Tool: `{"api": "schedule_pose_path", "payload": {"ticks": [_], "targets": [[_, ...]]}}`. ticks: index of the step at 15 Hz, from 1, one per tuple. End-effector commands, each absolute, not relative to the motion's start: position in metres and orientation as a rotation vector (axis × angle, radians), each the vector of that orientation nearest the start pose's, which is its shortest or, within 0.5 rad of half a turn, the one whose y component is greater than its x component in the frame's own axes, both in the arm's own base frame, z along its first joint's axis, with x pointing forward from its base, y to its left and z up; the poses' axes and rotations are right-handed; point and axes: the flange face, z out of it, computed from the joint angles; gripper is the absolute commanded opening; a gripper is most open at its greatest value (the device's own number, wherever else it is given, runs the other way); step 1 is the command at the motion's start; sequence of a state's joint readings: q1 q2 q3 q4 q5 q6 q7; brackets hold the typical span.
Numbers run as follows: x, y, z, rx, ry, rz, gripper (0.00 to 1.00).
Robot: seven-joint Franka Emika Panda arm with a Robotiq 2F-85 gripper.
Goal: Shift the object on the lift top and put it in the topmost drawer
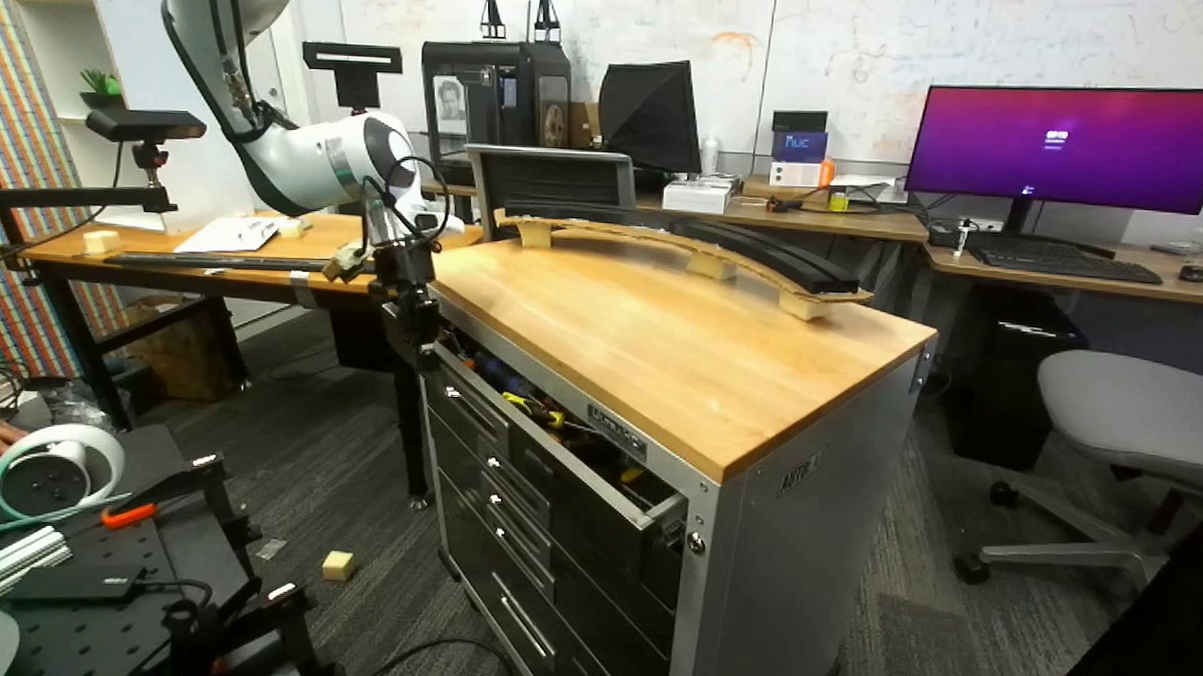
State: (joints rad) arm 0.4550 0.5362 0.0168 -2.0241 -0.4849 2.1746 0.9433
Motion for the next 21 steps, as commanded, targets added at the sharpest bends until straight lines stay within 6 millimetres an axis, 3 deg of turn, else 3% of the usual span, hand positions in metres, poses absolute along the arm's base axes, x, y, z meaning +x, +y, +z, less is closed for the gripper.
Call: {"api": "schedule_pose_path", "payload": {"ticks": [1,8,10,11,14,19,21], "targets": [[0.527,0.253,0.15,-3.681,0.212,-0.208,0.08],[0.527,0.262,0.148,-3.689,0.336,-0.75,0.09],[0.522,0.262,0.155,-3.636,0.372,-0.794,0.33],[0.517,0.26,0.16,-3.626,0.369,-0.728,0.35],[0.511,0.255,0.201,-3.562,0.29,-0.592,0.58],[0.504,0.257,0.292,-3.492,0.112,-0.461,0.96],[0.505,0.263,0.339,-3.453,0.026,-0.452,1.0]]}}
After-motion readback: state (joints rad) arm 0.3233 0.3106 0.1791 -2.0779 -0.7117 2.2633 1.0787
